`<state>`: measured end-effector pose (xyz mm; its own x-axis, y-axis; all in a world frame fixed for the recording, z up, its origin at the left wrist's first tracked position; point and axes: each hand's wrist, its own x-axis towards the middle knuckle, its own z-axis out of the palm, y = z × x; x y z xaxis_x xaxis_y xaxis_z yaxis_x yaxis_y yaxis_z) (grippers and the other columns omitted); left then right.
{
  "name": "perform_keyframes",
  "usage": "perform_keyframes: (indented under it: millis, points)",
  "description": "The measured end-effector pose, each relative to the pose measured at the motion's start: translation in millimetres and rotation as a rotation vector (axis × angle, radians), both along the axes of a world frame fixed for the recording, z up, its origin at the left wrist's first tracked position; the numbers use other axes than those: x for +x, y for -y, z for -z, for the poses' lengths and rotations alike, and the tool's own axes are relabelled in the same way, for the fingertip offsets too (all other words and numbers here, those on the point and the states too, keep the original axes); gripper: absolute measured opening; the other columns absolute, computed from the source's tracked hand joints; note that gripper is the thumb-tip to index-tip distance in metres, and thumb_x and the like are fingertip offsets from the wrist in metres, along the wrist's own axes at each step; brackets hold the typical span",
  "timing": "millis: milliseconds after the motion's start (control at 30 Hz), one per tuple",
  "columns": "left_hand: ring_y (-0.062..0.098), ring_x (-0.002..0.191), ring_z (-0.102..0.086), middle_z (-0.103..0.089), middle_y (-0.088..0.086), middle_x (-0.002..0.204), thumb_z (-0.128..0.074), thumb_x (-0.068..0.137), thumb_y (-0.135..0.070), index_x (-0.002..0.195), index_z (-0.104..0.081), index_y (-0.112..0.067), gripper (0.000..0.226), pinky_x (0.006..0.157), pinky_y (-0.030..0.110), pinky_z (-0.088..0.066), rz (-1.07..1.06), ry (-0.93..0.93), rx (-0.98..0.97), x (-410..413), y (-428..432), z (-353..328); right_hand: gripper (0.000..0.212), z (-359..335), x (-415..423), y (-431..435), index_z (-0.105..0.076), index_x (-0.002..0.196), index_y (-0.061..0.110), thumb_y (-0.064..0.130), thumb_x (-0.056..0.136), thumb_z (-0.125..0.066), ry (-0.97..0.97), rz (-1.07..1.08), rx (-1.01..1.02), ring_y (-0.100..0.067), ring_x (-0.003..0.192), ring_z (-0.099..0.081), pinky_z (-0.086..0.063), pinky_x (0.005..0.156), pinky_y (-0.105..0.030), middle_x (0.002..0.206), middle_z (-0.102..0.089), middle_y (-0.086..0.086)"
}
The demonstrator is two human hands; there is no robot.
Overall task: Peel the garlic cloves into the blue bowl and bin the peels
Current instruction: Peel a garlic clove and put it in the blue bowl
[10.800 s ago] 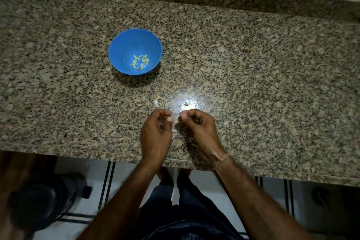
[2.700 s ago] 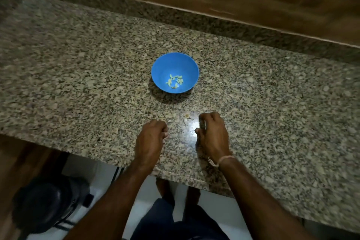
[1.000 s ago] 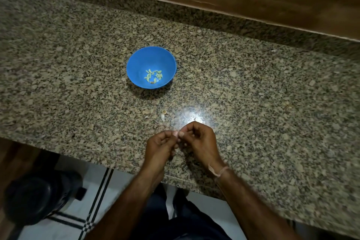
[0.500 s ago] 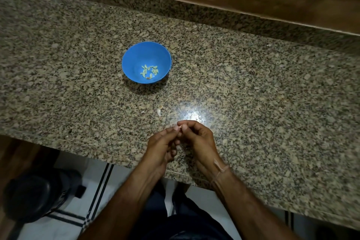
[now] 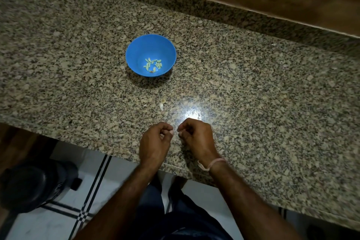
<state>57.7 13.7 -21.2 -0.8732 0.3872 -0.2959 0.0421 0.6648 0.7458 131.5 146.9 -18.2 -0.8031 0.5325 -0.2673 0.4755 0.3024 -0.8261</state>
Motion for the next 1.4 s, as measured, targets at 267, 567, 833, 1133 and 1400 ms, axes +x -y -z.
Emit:
perform_keyframes:
  millis: [267, 567, 833, 1133, 1400]
  points:
    - [0.019, 0.079, -0.073, -0.076, 0.002, 0.083, -0.072, 0.094, -0.010, 0.091, -0.076, -0.017, 0.009, 0.071, 0.033, -0.060, -0.092, 0.285, 0.388, 3.0, -3.0, -9.5, 0.027, -16.2, 5.2, 0.5, -0.065, 0.104, -0.011, 0.010, 0.092, -0.077, -0.045, 0.301, -0.724, -0.030, 0.071, -0.068, -0.060, 0.079, -0.060, 0.080, -0.073, -0.020]
    - [0.026, 0.086, -0.076, -0.078, 0.004, 0.086, -0.071, 0.096, -0.014, 0.092, -0.076, -0.016, 0.007, 0.083, 0.048, -0.063, -0.166, 0.340, 0.390, 0.8, -0.9, -20.6, 0.011, -24.1, 8.8, 5.1, -0.075, 0.097, 0.000, 0.010, 0.094, -0.077, -0.170, 0.187, -0.515, -0.023, 0.073, -0.072, -0.059, 0.068, -0.030, 0.085, -0.077, -0.016]
    - [0.006, 0.079, -0.071, -0.075, -0.013, 0.081, -0.075, 0.091, -0.018, 0.084, -0.075, -0.027, 0.011, 0.076, 0.040, -0.062, -0.048, 0.060, 0.209, -3.4, 2.0, -27.1, 0.016, -25.4, 5.9, 6.4, -0.072, 0.082, 0.003, 0.011, 0.097, -0.072, -0.020, 0.307, -0.923, -0.021, 0.067, -0.062, -0.056, 0.069, -0.034, 0.080, -0.069, -0.017]
    - [0.015, 0.071, -0.066, -0.069, -0.006, 0.071, -0.065, 0.099, -0.031, 0.076, -0.068, -0.023, 0.024, 0.070, 0.038, -0.056, -0.062, 0.100, 0.141, 3.8, -3.2, -24.9, 0.016, -17.4, 7.3, 6.6, -0.071, 0.082, 0.017, 0.019, 0.097, -0.070, -0.114, 0.115, -0.211, -0.022, 0.077, -0.070, -0.059, 0.073, -0.044, 0.076, -0.072, 0.001]
    - [0.008, 0.068, -0.050, -0.054, -0.010, 0.076, -0.054, 0.105, -0.027, 0.084, -0.055, -0.021, 0.022, 0.057, 0.026, -0.034, 0.105, -0.178, 0.065, 11.4, -1.9, -22.6, 0.025, -22.5, 2.6, 10.7, -0.062, 0.077, 0.009, 0.015, 0.100, -0.064, -0.035, 0.148, -0.355, -0.012, 0.063, -0.054, -0.045, 0.060, -0.025, 0.069, -0.062, -0.001]
